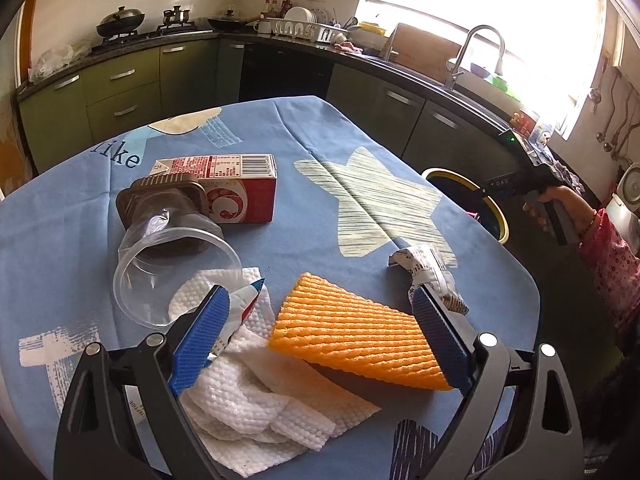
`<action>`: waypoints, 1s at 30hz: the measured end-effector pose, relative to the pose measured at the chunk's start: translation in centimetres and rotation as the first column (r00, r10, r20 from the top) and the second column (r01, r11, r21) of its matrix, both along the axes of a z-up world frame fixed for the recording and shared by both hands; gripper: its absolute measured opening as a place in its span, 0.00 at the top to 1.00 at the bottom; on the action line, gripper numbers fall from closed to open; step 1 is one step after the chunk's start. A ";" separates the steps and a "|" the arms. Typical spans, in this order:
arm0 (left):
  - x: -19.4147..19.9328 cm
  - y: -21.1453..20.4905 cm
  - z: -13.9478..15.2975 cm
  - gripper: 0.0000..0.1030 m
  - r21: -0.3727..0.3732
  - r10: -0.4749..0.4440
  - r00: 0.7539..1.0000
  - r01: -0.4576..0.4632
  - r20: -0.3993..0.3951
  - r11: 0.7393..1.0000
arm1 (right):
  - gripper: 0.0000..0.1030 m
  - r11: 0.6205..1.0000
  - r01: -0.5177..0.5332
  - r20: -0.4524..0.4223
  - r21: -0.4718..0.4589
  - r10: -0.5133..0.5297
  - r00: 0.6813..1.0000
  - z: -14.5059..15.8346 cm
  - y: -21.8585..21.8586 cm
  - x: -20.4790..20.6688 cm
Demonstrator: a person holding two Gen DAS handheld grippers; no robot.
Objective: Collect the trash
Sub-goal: 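Carry the red can over the bin and open the right gripper, then grasp the clear plastic cup rim with the left gripper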
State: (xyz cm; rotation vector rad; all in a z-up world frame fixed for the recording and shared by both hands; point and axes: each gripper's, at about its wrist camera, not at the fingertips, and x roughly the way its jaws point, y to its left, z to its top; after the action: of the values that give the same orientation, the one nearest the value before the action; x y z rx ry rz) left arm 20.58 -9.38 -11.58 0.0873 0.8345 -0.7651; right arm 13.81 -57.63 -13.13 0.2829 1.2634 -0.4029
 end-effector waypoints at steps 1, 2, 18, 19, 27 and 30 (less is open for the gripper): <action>0.0 -0.1 0.0 0.11 0.001 -0.004 1.000 0.004 -0.001 1.000 | 0.18 1.000 -0.003 0.015 0.009 0.003 1.000 0.2 -0.1 -0.7; 0.0 -0.2 -0.1 0.11 0.003 -0.007 1.000 0.007 -0.002 1.000 | 0.18 1.000 -0.009 0.028 0.017 0.008 1.000 0.4 0.0 -1.5; 0.3 0.6 1.8 0.11 0.008 0.081 0.997 -0.082 0.006 0.997 | 0.18 0.991 -0.122 0.118 0.055 0.115 0.986 1.9 5.0 -3.6; 0.2 0.9 2.0 0.11 0.017 0.110 0.994 -0.110 0.011 0.994 | 0.18 0.990 -0.129 0.122 0.057 0.122 0.985 1.8 5.0 -3.8; 1.3 3.8 2.4 0.34 0.079 0.316 0.948 -0.318 0.043 0.945 | 0.17 0.986 -0.139 0.148 0.095 0.124 0.981 0.8 4.7 -5.2; 2.3 4.6 1.8 0.52 0.088 0.346 0.938 -0.347 0.022 0.934 | 0.18 0.984 -0.140 0.155 0.110 0.122 0.980 0.6 4.6 -5.7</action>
State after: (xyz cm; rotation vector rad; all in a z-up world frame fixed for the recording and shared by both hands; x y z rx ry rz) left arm 22.84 -4.79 -9.76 0.0213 0.8502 -0.3938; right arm 8.16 -53.02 -12.57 0.3239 1.1554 -0.1896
